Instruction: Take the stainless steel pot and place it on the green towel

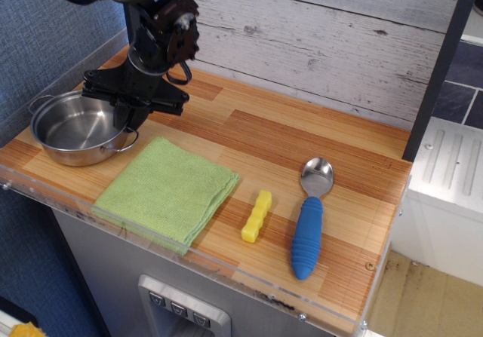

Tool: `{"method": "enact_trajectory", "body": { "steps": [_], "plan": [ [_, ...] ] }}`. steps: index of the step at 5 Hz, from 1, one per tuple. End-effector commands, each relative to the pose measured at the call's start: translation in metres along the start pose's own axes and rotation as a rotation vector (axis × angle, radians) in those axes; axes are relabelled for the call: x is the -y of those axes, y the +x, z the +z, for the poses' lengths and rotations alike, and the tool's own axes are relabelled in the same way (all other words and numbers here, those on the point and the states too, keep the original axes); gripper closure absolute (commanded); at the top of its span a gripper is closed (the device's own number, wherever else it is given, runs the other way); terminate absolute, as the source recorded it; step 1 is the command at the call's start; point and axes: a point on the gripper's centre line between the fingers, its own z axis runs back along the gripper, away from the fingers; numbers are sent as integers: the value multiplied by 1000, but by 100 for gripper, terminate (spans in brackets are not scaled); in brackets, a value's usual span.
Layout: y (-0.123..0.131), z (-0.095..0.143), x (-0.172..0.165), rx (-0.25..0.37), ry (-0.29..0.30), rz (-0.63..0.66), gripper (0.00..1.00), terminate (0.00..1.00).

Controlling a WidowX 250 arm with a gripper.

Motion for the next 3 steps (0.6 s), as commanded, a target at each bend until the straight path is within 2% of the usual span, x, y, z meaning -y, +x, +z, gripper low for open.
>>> {"method": "enact_trajectory", "body": {
  "steps": [1,2,3],
  "plan": [
    [28,38,-17,114,-62,23,100,0],
    [29,57,-15,157,-94,-13,100,0],
    [20,81,-10,198,-128,-55,100,0]
  ]
}}
